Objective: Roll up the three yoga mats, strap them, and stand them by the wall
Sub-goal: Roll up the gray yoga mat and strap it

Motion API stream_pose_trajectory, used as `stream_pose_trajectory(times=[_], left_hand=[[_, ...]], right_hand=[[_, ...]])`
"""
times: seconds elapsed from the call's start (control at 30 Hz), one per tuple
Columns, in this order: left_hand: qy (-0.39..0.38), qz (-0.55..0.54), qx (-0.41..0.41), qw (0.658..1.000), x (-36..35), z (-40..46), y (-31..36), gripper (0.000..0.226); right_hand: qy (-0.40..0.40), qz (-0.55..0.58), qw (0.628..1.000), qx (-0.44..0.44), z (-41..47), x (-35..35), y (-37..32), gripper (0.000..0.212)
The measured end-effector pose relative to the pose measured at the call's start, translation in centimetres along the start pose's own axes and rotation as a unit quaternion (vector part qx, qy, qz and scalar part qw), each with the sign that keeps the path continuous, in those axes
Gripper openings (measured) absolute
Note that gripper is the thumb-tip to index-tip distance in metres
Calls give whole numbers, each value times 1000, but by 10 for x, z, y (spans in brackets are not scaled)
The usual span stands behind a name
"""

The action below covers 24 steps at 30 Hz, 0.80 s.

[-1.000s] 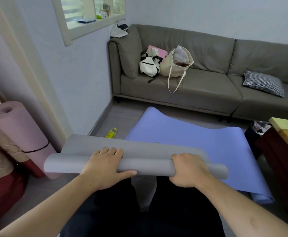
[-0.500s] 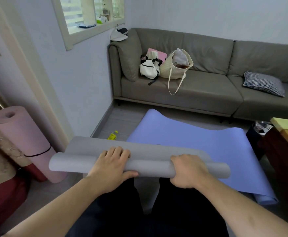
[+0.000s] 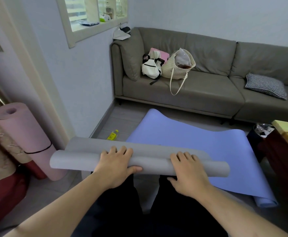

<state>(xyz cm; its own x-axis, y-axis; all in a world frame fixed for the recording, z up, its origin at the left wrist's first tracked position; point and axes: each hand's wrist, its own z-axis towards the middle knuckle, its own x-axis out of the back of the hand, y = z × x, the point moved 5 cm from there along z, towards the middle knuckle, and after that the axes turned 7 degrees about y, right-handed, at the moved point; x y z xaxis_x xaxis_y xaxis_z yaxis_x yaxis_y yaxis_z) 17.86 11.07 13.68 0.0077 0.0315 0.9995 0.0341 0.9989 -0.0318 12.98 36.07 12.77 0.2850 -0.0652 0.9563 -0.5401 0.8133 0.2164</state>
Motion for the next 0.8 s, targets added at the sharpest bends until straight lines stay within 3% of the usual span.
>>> stream_pose_trajectory(times=[0.13,0.37,0.47,0.57,0.63,0.8], left_hand=[[20,20,-1,1000,1,-2,6,72],[64,77,15,995,-4,-5,8,83],[27,36,27,999,-1,7,1,84],[-23,-24,29,999,3,17,-9,82],[-38,-37,25,998,2,19,-11,81],[-4,-3,7,1000,6,16,-6,83]], right_hand=[[-90,13,996,-26,20,6,2,39],[-202,73,975,-50,42,11,10,37],[-168,74,982,-43,44,9,11,47],[-39,17,999,6,36,10,11,66],[-2,-18,1000,19,29,6,11,75],[-48,-28,998,6,35,10,13,51]])
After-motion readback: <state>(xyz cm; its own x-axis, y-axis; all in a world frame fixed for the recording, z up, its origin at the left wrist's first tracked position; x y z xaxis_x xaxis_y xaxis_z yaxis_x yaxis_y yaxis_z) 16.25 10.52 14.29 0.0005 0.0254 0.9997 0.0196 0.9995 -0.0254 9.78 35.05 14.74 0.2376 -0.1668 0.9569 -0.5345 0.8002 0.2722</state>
